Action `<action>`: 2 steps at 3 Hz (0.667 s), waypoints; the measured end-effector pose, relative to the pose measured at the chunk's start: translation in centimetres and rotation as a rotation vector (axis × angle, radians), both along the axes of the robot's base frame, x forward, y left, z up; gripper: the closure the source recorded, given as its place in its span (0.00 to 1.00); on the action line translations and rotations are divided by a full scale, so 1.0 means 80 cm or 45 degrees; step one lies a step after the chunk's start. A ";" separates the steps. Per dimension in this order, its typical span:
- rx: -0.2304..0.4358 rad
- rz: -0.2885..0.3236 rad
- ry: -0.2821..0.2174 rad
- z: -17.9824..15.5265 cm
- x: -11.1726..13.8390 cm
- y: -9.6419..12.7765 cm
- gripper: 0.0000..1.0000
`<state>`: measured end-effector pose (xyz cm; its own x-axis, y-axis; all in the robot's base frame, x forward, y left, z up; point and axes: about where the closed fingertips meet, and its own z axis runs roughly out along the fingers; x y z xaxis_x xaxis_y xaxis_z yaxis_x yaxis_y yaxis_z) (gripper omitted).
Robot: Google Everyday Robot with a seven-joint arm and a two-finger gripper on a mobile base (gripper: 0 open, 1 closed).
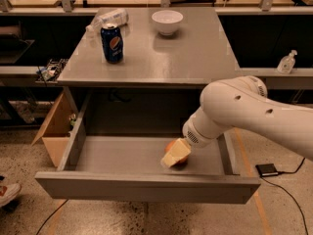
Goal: Pick orange from top drawer and place on counter
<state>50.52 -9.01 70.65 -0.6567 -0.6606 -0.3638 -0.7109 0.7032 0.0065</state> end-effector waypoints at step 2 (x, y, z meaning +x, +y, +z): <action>0.001 -0.046 0.042 -0.043 0.015 0.008 0.00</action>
Offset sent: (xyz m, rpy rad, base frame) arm 0.0222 0.0076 -0.0571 0.0061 0.0579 -0.0671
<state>51.74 -8.36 67.18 -0.6917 -0.6358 -0.3424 -0.6845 0.7284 0.0302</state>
